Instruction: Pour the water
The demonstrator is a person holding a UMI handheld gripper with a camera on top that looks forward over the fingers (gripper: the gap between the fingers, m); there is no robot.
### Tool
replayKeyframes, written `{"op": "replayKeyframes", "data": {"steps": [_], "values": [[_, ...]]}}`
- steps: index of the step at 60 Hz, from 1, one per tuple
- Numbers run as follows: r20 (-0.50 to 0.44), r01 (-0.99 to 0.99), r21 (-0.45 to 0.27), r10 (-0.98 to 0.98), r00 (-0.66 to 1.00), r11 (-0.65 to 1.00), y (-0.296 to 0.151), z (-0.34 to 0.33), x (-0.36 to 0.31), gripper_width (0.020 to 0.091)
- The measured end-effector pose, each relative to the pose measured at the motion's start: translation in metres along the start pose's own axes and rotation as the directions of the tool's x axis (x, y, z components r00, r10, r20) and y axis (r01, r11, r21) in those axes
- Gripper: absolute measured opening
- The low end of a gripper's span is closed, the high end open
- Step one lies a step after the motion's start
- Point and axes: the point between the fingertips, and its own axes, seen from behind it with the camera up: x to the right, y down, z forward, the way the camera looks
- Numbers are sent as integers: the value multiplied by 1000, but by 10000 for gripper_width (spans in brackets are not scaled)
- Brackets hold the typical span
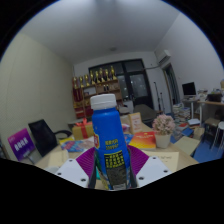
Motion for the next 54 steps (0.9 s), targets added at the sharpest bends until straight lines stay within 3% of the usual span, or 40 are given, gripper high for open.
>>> {"op": "replayKeyframes", "data": {"steps": [5, 6, 15, 17, 25, 34, 39, 54], "values": [[-31, 101, -46, -102, 994, 994, 21, 6, 23, 474], [-34, 111, -43, -112, 993, 993, 42, 7, 18, 474], [5, 173, -84, -173, 985, 981, 65, 10, 15, 476], [4, 188, -52, -188, 982, 981, 60, 9, 14, 480], [-6, 163, -40, -163, 987, 986, 62, 8, 17, 485], [5, 68, -66, -68, 998, 995, 61, 0, 23, 637], [22, 37, -82, -36, 999, 996, 59, -17, 27, 790], [27, 44, -113, -41, 999, 993, 38, -120, 28, 800]]}}
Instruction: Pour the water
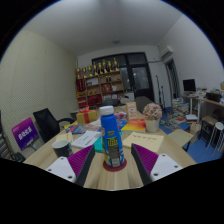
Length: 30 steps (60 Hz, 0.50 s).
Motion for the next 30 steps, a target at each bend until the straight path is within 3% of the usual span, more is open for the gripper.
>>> {"op": "replayKeyframes", "data": {"steps": [10, 30], "values": [[-45, 17, -16, -18, 999, 1000, -6, -98, 1, 799], [33, 46, 19, -46, 998, 999, -14, -260, -27, 800]]}}
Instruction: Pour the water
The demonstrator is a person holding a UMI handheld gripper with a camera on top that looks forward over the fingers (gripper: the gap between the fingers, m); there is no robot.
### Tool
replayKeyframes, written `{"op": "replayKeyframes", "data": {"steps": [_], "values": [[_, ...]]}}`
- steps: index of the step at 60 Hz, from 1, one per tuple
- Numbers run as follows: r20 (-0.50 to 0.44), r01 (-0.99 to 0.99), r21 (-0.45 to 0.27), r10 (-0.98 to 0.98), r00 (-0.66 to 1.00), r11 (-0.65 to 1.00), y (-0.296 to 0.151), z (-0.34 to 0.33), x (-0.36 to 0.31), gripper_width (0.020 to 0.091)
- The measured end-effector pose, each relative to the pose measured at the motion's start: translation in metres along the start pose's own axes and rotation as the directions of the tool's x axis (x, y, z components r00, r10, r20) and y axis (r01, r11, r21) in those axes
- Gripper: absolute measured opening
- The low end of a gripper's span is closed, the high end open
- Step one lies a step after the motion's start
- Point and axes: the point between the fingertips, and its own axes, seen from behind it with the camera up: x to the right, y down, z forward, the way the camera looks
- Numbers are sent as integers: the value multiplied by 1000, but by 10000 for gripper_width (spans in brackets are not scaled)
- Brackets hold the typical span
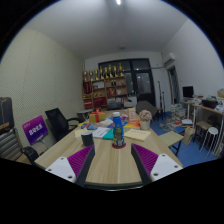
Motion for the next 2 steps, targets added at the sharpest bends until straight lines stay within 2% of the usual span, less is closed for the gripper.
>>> {"op": "replayKeyframes", "data": {"steps": [2], "values": [[1, 3, -1, -3, 1000, 1000, 0, -13, 0, 799]]}}
